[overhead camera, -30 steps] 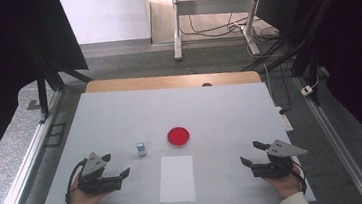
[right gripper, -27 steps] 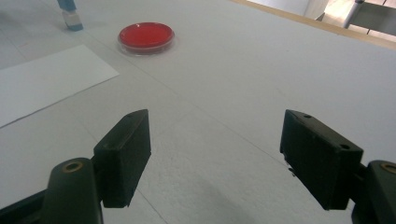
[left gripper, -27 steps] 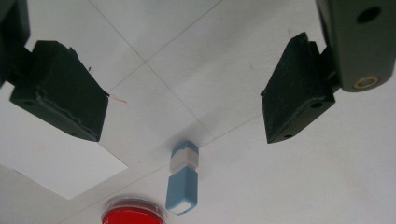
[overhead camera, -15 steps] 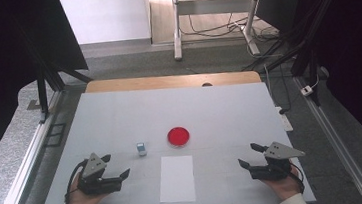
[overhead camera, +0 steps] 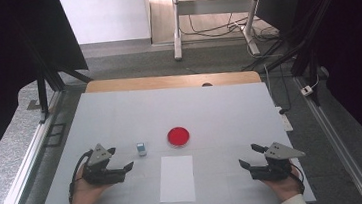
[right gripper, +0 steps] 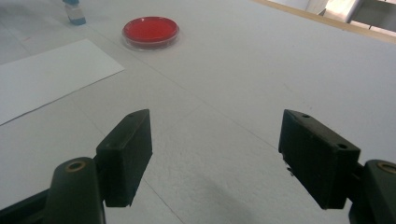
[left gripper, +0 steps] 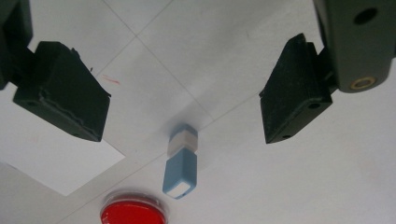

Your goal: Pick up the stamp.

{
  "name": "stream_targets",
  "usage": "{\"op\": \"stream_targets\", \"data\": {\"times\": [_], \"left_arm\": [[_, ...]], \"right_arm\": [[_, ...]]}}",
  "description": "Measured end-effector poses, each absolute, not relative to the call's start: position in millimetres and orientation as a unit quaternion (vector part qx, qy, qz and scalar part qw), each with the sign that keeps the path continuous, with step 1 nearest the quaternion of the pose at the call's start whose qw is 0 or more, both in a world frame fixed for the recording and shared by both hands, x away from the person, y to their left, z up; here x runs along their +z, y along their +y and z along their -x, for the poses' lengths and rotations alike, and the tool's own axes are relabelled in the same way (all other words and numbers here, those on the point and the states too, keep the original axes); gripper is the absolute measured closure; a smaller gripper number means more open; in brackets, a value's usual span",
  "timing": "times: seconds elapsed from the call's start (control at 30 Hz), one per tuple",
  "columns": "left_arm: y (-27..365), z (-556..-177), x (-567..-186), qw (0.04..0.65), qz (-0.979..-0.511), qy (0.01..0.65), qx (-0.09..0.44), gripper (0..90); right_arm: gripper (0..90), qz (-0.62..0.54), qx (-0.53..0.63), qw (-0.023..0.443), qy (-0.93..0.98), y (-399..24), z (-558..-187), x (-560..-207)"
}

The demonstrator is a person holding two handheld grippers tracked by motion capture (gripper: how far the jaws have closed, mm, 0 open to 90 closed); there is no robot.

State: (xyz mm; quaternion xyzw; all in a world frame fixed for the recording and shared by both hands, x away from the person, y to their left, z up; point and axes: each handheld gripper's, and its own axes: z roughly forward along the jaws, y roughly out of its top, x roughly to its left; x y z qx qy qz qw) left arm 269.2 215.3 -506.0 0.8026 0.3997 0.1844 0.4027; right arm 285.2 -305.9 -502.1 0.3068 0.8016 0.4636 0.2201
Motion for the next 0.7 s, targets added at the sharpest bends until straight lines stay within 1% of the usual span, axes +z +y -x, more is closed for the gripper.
{"op": "stream_targets", "data": {"times": [0.43, 0.7], "left_arm": [[208.5, -293.9, -499.8, 0.397, -0.815, 0.38, 0.182, 17.7], [199.1, -306.7, -501.8, 0.379, -0.833, 0.36, 0.182, 20.2]], "right_arm": [[25.7, -0.307, 0.457, 0.22, 0.805, -305.9, -286.4, -504.0], [25.9, -0.31, 0.455, 0.22, 0.805, -306.0, -287.0, -504.4]]}}
